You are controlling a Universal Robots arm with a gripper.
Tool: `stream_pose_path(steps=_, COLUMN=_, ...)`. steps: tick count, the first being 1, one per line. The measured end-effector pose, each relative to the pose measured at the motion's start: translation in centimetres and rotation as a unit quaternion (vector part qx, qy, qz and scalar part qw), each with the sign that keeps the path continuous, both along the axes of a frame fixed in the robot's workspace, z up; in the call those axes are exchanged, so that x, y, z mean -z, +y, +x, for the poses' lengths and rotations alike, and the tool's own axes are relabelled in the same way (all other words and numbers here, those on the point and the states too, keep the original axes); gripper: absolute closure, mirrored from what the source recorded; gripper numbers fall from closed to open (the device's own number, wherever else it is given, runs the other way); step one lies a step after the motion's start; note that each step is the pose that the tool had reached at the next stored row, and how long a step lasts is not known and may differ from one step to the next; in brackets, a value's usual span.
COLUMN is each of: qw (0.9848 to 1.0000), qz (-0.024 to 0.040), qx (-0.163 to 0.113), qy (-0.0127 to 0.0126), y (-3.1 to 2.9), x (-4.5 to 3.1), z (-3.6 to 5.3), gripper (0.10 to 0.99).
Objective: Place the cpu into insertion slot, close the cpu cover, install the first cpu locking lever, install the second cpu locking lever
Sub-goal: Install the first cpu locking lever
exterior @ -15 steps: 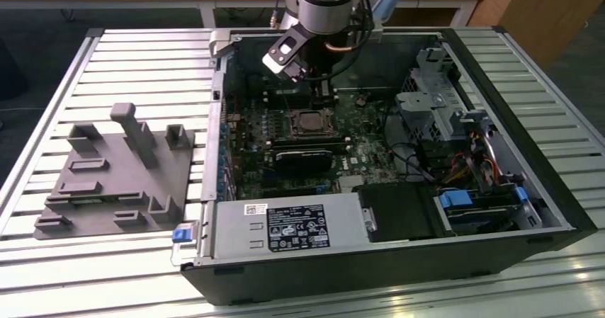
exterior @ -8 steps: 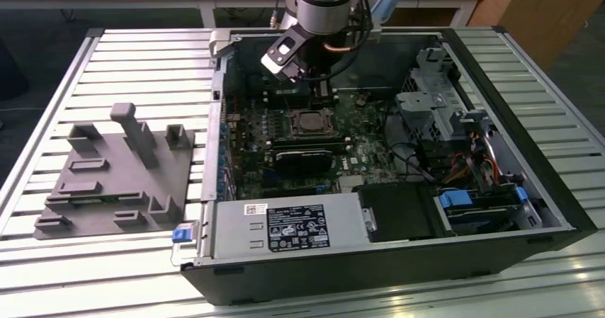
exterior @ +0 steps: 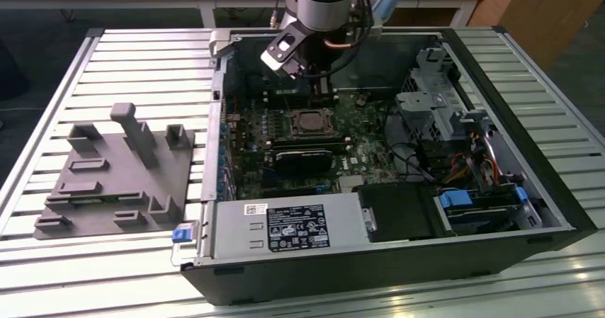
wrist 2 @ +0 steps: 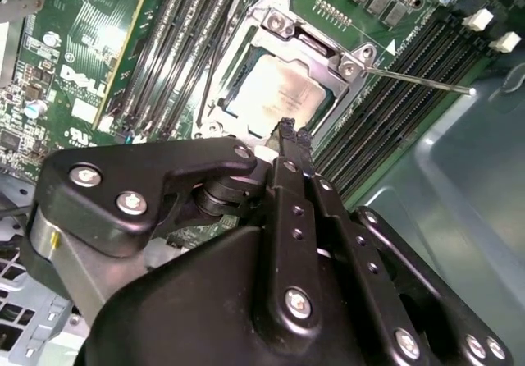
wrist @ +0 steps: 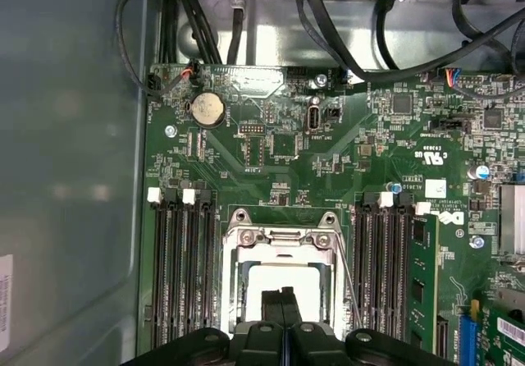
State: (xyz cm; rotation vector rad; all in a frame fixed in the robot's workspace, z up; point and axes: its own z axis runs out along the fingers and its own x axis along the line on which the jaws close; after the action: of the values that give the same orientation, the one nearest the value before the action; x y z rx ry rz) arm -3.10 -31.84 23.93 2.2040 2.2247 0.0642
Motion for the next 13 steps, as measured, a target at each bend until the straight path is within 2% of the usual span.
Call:
stream_pose_path(steps=9, qw=1.0000, qz=-0.0005, qx=0.000, qy=0.0000, y=0.01, x=-1.12, z=0.00, gripper=0.980)
stream_pose_path(steps=13, qw=1.0000, qz=-0.0012, qx=0.000, qy=0.0000, y=0.03, x=-1.95, z=-0.01, gripper=0.980)
